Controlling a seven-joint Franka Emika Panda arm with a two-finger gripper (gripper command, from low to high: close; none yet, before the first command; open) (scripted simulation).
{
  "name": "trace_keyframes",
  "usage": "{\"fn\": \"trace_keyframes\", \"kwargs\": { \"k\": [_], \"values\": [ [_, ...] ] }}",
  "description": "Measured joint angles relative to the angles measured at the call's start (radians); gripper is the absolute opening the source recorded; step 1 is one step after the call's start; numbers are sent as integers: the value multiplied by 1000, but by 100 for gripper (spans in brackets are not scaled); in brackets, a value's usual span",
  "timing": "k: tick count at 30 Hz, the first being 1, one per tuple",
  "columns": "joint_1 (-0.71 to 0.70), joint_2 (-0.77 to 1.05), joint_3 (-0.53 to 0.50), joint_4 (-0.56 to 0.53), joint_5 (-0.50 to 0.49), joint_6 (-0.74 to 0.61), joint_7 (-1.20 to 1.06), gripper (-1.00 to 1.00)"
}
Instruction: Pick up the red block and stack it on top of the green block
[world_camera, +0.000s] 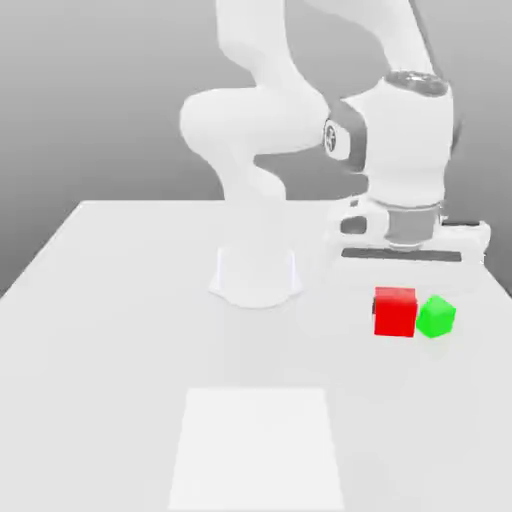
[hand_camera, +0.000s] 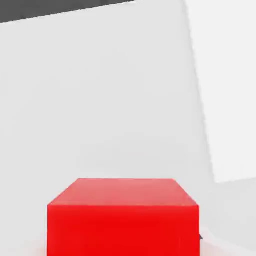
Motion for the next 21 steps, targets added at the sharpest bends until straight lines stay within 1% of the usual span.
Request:
{"fn": "trace_keyframes", "kwargs": {
  "k": [8, 11, 14, 17, 19, 21],
  "values": [
    [286, -8, 178, -32, 92, 9, -41, -100],
    [303, 38, 220, -36, 79, 59, -31, -100],
    [275, 106, 245, -37, 27, 126, 5, -100],
    [235, 181, 263, -38, -62, 197, 66, -100],
    [205, 235, 263, -38, -156, 243, 132, -100],
    [205, 293, 223, -37, -286, 286, 222, -100]
  ]
}}
